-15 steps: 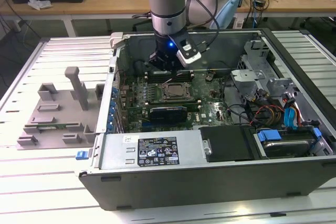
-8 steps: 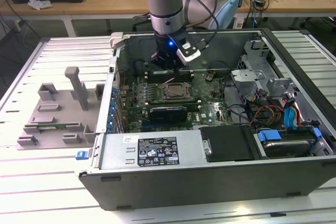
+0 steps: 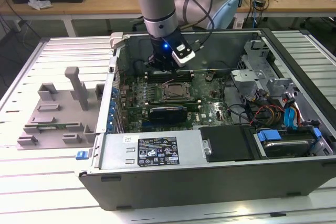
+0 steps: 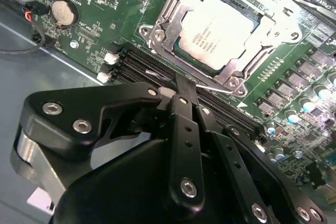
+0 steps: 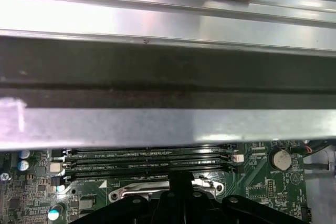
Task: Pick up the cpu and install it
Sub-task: 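Install the first cpu locking lever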
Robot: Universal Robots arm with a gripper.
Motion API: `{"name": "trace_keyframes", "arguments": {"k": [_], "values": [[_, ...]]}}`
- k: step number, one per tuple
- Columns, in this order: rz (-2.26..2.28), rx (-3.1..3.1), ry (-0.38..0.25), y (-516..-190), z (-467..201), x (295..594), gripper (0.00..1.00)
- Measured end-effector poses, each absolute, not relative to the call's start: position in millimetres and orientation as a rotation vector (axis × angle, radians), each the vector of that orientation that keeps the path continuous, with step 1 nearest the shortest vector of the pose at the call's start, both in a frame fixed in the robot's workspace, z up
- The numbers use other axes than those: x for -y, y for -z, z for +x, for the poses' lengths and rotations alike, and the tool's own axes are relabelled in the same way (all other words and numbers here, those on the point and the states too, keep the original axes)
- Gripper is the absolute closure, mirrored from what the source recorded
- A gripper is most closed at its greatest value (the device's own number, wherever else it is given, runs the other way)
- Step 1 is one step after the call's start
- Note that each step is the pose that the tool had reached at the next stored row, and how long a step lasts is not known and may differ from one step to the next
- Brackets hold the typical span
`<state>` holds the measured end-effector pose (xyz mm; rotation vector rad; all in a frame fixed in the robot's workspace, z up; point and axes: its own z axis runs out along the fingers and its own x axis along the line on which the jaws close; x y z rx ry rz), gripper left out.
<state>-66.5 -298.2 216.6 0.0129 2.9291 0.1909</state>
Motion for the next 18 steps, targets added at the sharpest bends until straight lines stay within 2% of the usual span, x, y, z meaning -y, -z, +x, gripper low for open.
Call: {"name": "trace_keyframes", "arguments": {"k": [18], "values": [[0.241,-2.910,-0.166,-205,-68,291,0.89]]}}
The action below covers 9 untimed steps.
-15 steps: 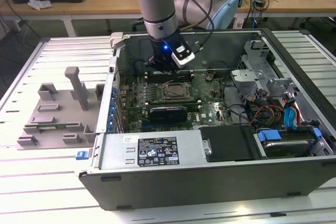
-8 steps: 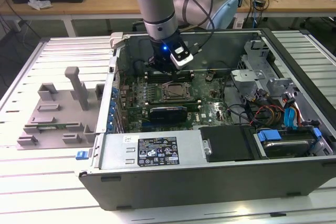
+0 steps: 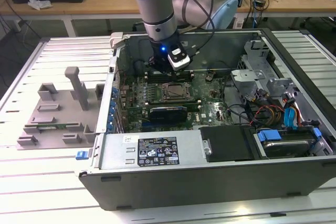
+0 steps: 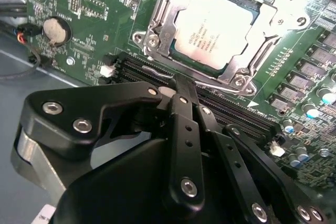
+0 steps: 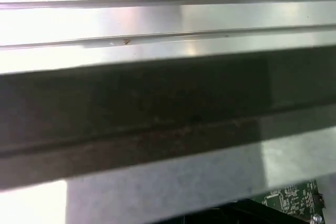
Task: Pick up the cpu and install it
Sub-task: 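Install the first cpu locking lever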
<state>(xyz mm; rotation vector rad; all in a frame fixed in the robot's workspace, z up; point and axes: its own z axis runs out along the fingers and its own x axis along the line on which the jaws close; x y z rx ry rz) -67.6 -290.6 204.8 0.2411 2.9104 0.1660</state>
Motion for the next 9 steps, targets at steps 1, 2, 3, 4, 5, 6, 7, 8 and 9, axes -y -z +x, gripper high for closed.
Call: {"name": "trace_keyframes", "arguments": {"k": [1,2,3,4,5,6,7,8,9], "values": [[0.253,-2.909,-0.165,-204.5,-67.7,290.5,0.89],[0.262,-2.908,-0.163,-204.3,-68.1,290.4,0.89],[0.270,-2.907,-0.163,-204.0,-68.6,290.0,0.89],[0.274,-2.906,-0.162,-203.9,-68.9,289.8,0.89],[0.283,-2.905,-0.161,-203.7,-69.6,289.3,0.89],[0.288,-2.905,-0.161,-203.6,-70.0,289.0,0.89],[0.293,-2.904,-0.160,-203.4,-70.4,288.6,0.89],[0.297,-2.903,-0.160,-203.2,-70.8,288.1,0.89],[0.301,-2.903,-0.159,-203.0,-71.0,287.6,0.89]]}}
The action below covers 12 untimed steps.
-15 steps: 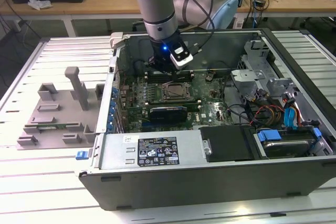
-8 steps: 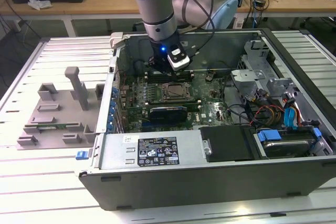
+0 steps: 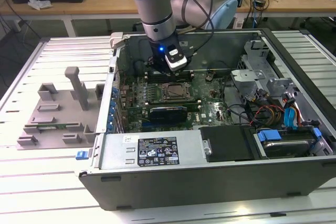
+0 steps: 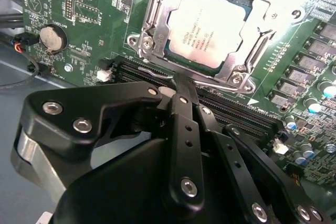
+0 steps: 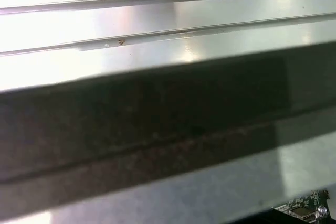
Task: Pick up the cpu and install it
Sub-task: 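Install the first cpu locking lever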
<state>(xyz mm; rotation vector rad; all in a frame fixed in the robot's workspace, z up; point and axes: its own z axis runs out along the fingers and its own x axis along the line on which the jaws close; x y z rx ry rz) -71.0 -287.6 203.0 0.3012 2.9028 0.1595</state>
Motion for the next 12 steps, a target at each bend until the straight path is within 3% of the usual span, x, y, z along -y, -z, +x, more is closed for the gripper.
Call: {"name": "trace_keyframes", "arguments": {"k": [12], "values": [[0.344,-2.895,-0.146,-199.3,-71.6,285.5,0.89]]}}
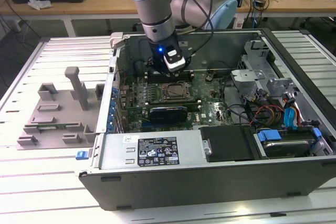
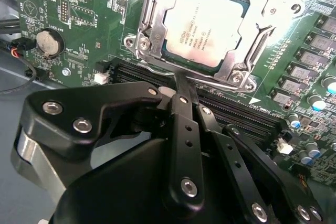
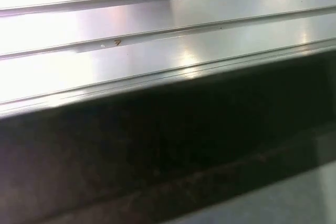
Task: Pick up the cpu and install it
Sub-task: 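Install the first cpu locking lever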
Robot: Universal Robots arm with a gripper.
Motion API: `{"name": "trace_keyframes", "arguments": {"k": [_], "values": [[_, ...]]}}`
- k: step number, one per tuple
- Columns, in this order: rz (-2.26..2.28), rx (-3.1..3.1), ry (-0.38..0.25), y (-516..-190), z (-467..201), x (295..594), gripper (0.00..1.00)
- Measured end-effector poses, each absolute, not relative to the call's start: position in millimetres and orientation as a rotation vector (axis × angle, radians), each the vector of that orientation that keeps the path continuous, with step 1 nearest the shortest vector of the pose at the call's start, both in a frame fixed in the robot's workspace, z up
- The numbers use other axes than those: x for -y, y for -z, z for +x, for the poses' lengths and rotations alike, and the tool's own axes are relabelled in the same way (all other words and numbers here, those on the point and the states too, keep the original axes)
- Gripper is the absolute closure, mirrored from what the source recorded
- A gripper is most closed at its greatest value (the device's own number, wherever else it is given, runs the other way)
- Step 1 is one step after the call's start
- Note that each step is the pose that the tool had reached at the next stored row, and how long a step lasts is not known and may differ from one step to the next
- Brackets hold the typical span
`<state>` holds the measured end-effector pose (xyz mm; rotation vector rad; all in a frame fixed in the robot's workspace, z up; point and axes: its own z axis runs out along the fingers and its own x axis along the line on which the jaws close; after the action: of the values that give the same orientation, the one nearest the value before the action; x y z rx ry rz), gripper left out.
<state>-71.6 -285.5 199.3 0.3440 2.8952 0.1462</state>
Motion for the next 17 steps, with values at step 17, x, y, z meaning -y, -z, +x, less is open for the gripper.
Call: {"name": "trace_keyframes", "arguments": {"k": [17], "values": [[0.379,-2.889,-0.141,-197,-61,286,0.89]]}}
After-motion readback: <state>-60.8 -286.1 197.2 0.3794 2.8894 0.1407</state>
